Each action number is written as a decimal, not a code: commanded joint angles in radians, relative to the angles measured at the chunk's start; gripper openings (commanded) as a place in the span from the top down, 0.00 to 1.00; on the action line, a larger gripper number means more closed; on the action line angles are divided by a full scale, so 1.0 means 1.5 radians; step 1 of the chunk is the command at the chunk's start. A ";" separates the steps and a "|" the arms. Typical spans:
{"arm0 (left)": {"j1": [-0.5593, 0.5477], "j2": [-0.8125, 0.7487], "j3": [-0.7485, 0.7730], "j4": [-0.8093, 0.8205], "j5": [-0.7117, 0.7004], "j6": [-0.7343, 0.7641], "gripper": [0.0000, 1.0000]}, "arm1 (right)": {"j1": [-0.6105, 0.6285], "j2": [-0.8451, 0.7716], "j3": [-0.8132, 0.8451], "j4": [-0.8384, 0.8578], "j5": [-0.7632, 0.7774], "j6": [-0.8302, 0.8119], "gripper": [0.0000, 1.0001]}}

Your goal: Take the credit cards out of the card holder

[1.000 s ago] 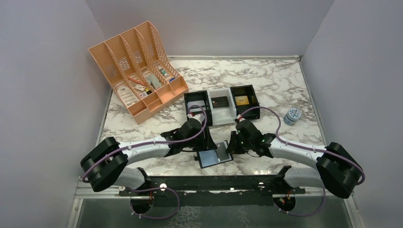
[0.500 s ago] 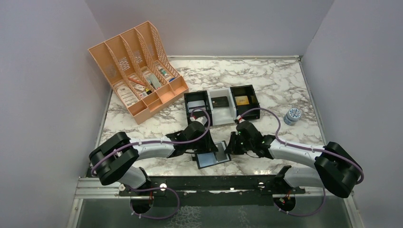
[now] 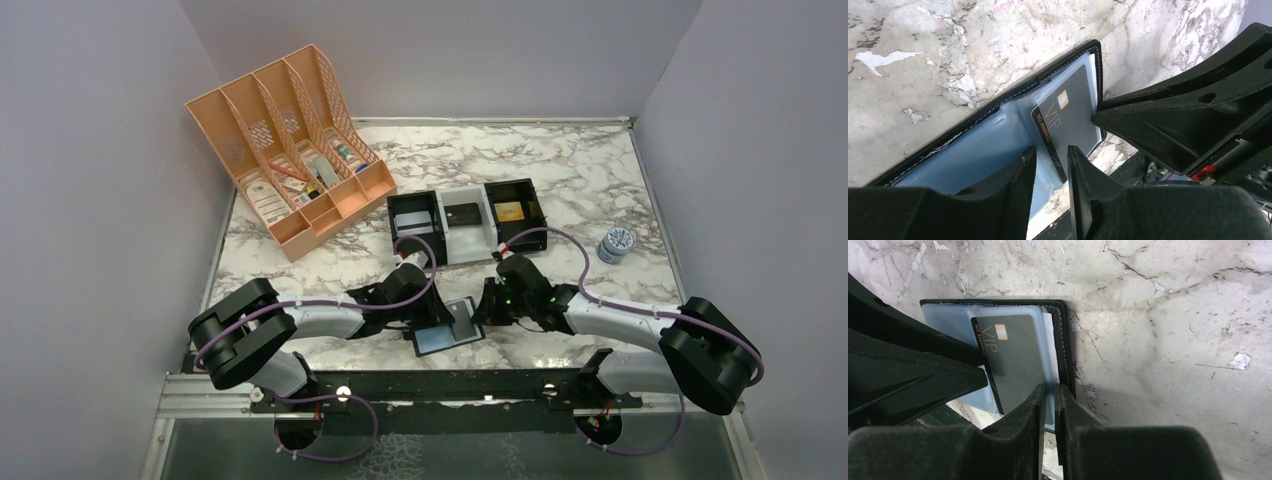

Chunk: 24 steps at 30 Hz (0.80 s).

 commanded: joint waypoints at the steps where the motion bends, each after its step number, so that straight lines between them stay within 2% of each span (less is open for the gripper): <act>1: -0.006 0.026 -0.011 0.031 -0.026 -0.011 0.68 | 0.000 0.019 -0.015 -0.018 -0.015 0.003 0.87; 4: -0.008 0.045 -0.006 0.048 -0.023 -0.010 0.70 | 0.000 0.016 -0.015 -0.017 -0.023 0.002 0.88; 14: -0.009 0.038 -0.012 0.055 -0.027 -0.010 0.95 | 0.000 0.005 -0.004 -0.038 -0.006 -0.002 0.88; 24: -0.008 0.021 -0.003 0.027 -0.028 0.015 0.99 | -0.001 -0.025 0.049 -0.069 0.006 -0.046 0.85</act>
